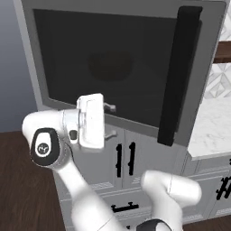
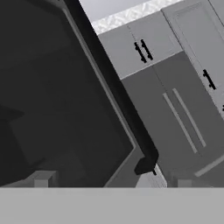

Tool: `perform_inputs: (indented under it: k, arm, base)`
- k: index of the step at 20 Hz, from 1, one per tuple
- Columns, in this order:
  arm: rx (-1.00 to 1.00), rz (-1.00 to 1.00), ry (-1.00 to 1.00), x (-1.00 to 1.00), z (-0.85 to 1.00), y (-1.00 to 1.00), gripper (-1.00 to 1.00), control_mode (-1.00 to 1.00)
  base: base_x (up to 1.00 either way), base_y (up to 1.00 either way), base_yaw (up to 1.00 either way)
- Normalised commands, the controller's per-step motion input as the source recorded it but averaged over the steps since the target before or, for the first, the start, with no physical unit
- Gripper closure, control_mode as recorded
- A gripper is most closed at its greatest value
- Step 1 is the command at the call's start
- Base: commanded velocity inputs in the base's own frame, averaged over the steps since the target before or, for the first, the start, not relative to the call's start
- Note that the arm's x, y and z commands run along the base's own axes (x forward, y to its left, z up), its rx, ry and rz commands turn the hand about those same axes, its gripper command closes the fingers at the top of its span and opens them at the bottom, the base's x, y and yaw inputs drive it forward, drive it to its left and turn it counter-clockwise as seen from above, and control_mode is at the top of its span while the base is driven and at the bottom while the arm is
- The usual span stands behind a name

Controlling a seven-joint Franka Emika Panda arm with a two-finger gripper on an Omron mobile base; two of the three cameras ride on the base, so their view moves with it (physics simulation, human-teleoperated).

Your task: Open the microwave, place the bowl with waffle inside the microwave, then close the microwave door and turn it on.

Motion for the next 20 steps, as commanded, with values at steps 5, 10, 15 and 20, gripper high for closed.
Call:
perform_inputs:
  k: [5, 10, 15, 20]
  arm:
    - [0.13, 0.29, 0.16, 0.83, 0.06, -0.69, -1.00, -1.00]
    - [0.12, 0.28, 0.18, 0.92, 0.02, -0.53, -1.00, -1.00]
    - [0.06, 0.29, 0.17, 0.89, 0.00, -0.31, -1.00, -1.00]
    - [0.00, 0.34, 0.12, 0.57, 0.00, -0.27, -1.00, -1.00]
  base:
    - [0.00, 0.00, 0.00]
    - [0.00, 0.00, 0.00]
    - [0.00, 0.00, 0.00]
    - [0.00, 0.00, 0.00]
